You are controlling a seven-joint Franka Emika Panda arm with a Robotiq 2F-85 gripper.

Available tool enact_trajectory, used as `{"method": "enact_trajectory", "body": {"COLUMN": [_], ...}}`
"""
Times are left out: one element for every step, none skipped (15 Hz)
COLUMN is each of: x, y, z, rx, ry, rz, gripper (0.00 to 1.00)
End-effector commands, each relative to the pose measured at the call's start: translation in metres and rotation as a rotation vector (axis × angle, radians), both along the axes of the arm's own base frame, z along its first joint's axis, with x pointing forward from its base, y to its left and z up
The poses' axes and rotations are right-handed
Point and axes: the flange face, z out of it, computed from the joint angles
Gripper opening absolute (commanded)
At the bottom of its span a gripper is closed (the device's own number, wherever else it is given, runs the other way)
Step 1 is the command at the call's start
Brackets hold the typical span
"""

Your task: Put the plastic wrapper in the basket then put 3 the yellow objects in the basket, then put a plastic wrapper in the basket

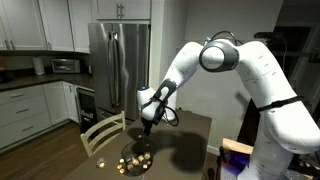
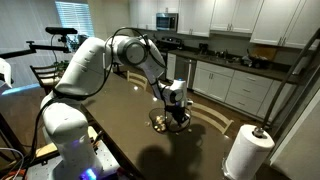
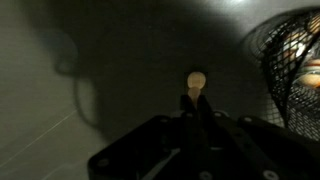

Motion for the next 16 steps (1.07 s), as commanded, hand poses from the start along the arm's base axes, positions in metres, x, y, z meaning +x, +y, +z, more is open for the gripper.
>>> {"method": "enact_trajectory", "body": {"x": [-0.027, -0.031, -0.036, -0.040, -0.043, -0.046, -0.049, -0.050, -0.051, -0.052, -0.052, -0.052, -0.052, -0.052, -0.051, -0.050], "y": [0.023, 0.032, 0.040, 0.050, 0.058, 0.067, 0.075, 0.082, 0.090, 0.096, 0.102, 0.109, 0.114, 0.120, 0.124, 0.129], "z": [0.031, 0.037, 0.041, 0.045, 0.051, 0.056, 0.060, 0.067, 0.071, 0.076, 0.079, 0.082, 0.083, 0.084, 0.083, 0.083], "rx": [-0.057, -0.068, -0.080, -0.090, -0.099, -0.107, -0.117, -0.123, -0.129, -0.132, -0.129, -0.117, -0.099, -0.078, -0.050, -0.028], "ry": [0.006, 0.002, -0.002, -0.006, -0.008, -0.013, -0.020, -0.025, -0.030, -0.036, -0.043, -0.049, -0.055, -0.055, -0.051, -0.043], "rz": [0.011, 0.027, 0.042, 0.058, 0.078, 0.097, 0.117, 0.139, 0.163, 0.187, 0.215, 0.242, 0.268, 0.289, 0.314, 0.335], "gripper": [0.05, 0.05, 0.05, 0.05, 0.05, 0.05, 0.05, 0.05, 0.05, 0.05, 0.05, 0.05, 0.05, 0.05, 0.05, 0.05]}}
